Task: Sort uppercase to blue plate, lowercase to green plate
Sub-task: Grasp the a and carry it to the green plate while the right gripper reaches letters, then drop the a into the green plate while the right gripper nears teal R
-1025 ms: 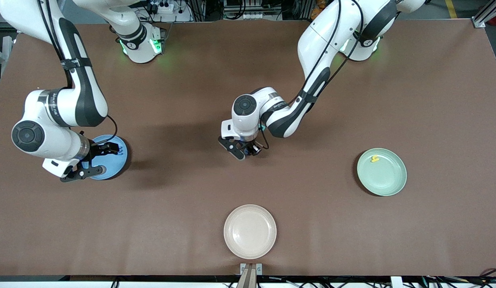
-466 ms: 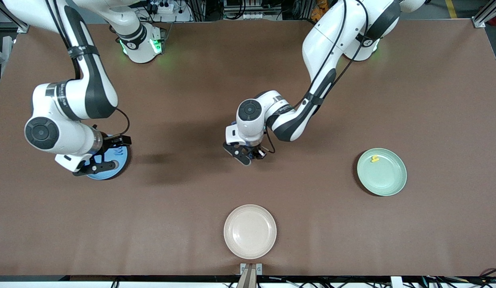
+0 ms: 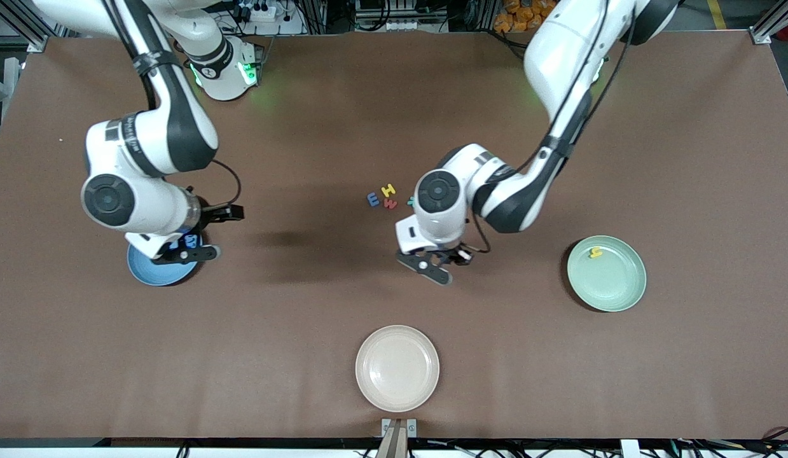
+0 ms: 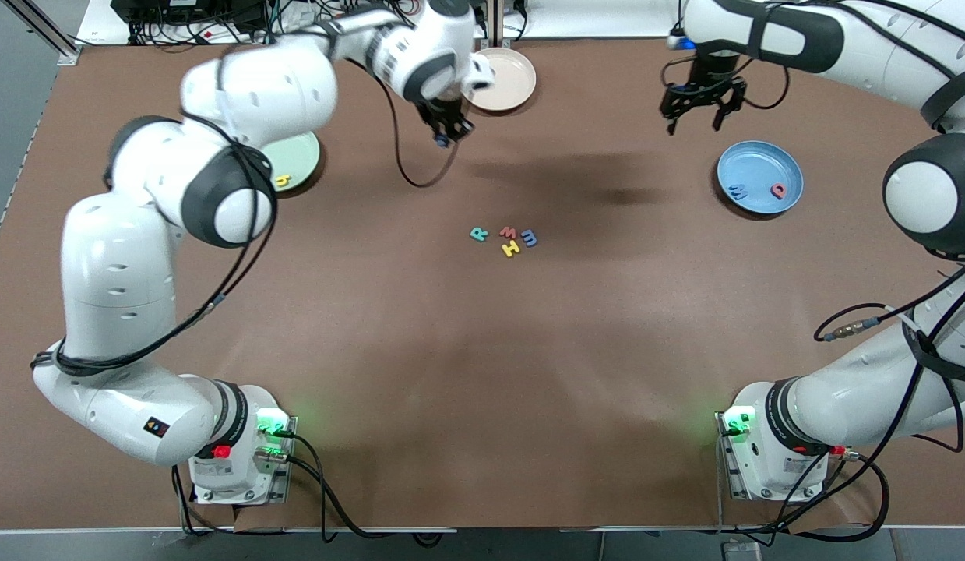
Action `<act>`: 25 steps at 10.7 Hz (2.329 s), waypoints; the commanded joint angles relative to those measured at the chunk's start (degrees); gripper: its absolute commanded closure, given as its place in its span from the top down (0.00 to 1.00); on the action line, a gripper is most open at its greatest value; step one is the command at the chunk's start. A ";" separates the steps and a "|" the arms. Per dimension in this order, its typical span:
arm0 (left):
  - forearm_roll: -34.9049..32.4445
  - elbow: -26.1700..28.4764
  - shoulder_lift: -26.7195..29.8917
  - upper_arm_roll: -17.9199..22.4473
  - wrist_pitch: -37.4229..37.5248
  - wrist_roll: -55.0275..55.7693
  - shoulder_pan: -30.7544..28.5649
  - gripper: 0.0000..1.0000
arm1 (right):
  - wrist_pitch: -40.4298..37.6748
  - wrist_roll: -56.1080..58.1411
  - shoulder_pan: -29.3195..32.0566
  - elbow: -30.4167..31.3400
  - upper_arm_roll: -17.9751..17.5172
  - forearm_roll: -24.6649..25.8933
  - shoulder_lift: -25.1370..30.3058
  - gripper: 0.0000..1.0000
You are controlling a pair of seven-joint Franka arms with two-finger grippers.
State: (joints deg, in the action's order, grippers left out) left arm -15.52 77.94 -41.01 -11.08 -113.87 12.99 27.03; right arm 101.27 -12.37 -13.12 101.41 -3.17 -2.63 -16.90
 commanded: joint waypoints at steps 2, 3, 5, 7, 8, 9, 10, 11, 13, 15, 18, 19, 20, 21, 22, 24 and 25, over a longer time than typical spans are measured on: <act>-0.56 8.25 9.61 -0.78 3.47 0.11 -8.90 0.00 | -0.73 -14.66 -4.53 1.07 -3.51 -2.02 2.23 1.00; -0.56 10.89 11.28 -0.78 3.39 0.10 -11.88 0.00 | -0.38 -17.74 -5.77 1.24 -3.51 -5.16 2.05 1.00; -0.56 16.07 13.40 -0.96 1.64 -0.33 -17.51 0.00 | 1.46 -23.37 -8.49 1.33 -3.51 -6.25 1.70 1.00; 1.79 21.52 13.58 -3.66 -4.31 0.19 -24.53 0.00 | 6.89 -31.79 -12.62 3.52 -4.56 -6.25 1.44 1.00; 1.90 24.42 13.58 -4.03 -8.96 0.19 -27.78 0.00 | 9.71 -36.97 -12.81 4.40 -7.78 -6.25 1.17 1.00; 2.07 24.62 12.98 -4.04 -9.53 0.19 -28.51 0.00 | 12.35 -40.76 -13.42 4.84 -9.04 -6.25 0.56 1.00; 1.90 24.80 12.45 -4.04 -9.53 -0.16 -30.52 0.00 | 14.29 -42.98 -14.21 4.94 -9.74 -6.25 -0.40 1.00; 1.90 25.06 12.09 -4.04 -9.53 -0.51 -31.85 0.00 | 16.05 -45.87 -15.44 4.94 -10.27 -6.25 -1.11 1.00; 1.99 25.86 10.52 -4.04 -9.53 -0.51 -32.92 0.00 | 19.65 -51.15 -18.51 4.94 -10.45 -6.25 -2.95 1.00; 1.90 25.86 10.07 -3.95 -9.53 -0.69 -33.27 0.00 | 23.25 -55.90 -21.32 4.94 -10.45 -5.99 -4.71 1.00; 0.76 23.15 11.47 -3.86 -9.09 -1.03 -33.18 0.99 | 29.84 -64.05 -25.63 4.85 -10.28 -5.20 -7.09 1.00; 0.84 22.17 12.43 -3.69 -8.31 -3.56 -33.44 1.00 | 30.47 -67.05 -26.17 4.85 -10.28 -2.76 -7.09 1.00; 0.85 20.08 12.96 -3.68 -8.04 -6.28 -34.05 1.00 | 30.74 -70.21 -26.52 4.85 -10.28 0.05 -7.18 1.00; 0.85 17.79 12.97 -3.68 -5.60 -8.14 -34.06 1.00 | 31.79 -72.59 -27.39 4.76 -10.37 2.69 -8.22 1.00; 0.93 15.33 13.06 -4.03 -2.62 -8.51 -34.06 1.00 | 35.36 -75.75 -27.75 4.76 -10.19 4.63 -9.54 1.00; 0.85 10.59 14.46 -4.39 3.27 -11.13 -32.49 1.00 | 37.86 -79.28 -28.36 4.41 -10.19 7.97 -11.74 1.00; 0.85 9.00 14.72 -5.08 4.78 -11.15 -31.43 1.00 | 37.86 -80.34 -29.06 3.63 -10.19 8.60 -13.14 1.00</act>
State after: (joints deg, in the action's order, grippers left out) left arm -14.56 89.59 -27.09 -15.44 -112.55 3.08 -6.09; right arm 138.31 -89.46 -40.95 106.38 -13.60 3.64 -27.87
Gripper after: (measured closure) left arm 0.000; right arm 0.000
